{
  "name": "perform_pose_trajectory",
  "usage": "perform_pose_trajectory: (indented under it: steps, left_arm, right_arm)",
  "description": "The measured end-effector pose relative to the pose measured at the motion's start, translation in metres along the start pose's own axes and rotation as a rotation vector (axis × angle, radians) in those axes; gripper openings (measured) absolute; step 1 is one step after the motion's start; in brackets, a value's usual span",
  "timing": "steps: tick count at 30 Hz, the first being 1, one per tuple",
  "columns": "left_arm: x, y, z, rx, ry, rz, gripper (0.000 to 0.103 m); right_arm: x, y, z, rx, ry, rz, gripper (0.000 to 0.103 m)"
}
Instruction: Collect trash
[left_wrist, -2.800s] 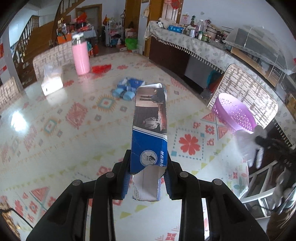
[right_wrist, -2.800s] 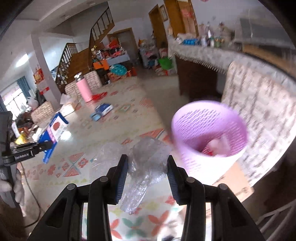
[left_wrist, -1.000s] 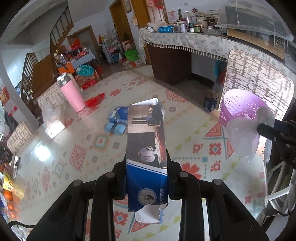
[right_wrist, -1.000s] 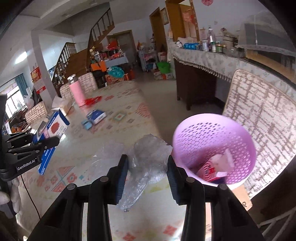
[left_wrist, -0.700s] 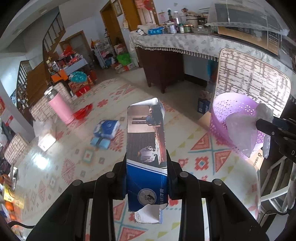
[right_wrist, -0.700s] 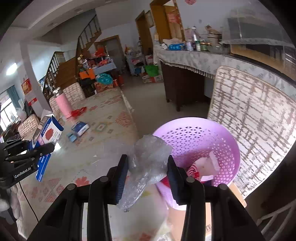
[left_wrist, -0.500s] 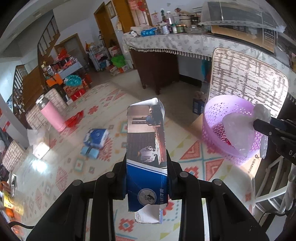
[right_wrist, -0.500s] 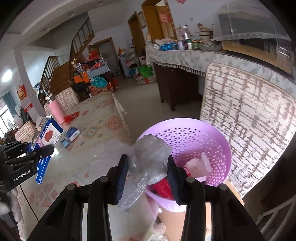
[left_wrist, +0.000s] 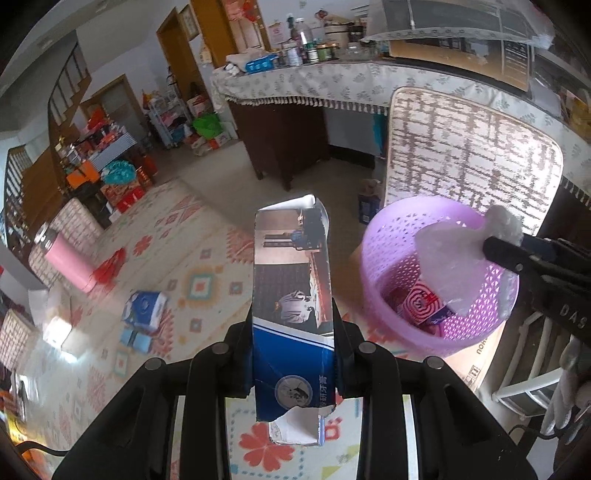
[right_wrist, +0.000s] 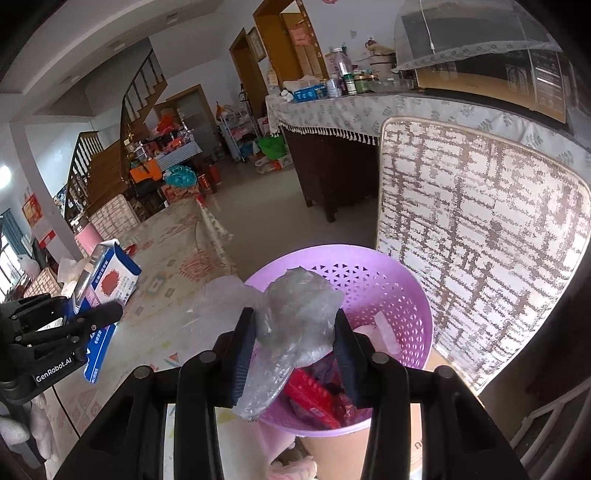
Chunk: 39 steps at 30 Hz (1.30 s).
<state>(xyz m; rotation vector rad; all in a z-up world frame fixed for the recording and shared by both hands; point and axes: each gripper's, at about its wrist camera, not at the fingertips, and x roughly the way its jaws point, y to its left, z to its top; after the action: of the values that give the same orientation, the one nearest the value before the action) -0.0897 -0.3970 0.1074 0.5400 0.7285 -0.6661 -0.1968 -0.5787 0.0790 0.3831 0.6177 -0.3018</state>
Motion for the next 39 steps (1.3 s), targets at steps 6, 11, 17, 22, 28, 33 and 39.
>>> perform_pose_trajectory:
  steps: [6,11,17,22,28,33,39]
  left_arm:
    - [0.008,-0.017,0.012,0.024,0.001,-0.034,0.03]
    - [0.018,-0.029,0.021,0.029,0.012,-0.069,0.03]
    - [0.029,-0.042,0.03,0.034,0.024,-0.103,0.03]
    - [0.037,-0.047,0.032,0.033,0.038,-0.121,0.03]
    - [0.047,-0.048,0.038,0.014,0.057,-0.148,0.03]
    - [0.056,-0.053,0.041,0.002,0.078,-0.181,0.03]
    - [0.064,-0.061,0.043,0.0,0.092,-0.208,0.03]
  right_arm:
    - [0.006,-0.01,0.002,0.011,0.006,-0.015,0.045]
    - [0.01,-0.018,0.006,0.022,0.006,-0.028,0.045]
    - [0.013,-0.028,0.007,0.044,0.007,-0.032,0.045]
    - [0.016,-0.034,0.007,0.055,0.01,-0.038,0.045]
    - [0.019,-0.039,0.008,0.068,0.013,-0.045,0.045]
    - [0.022,-0.042,0.007,0.075,0.019,-0.055,0.045]
    - [0.025,-0.05,0.007,0.086,0.024,-0.069,0.045]
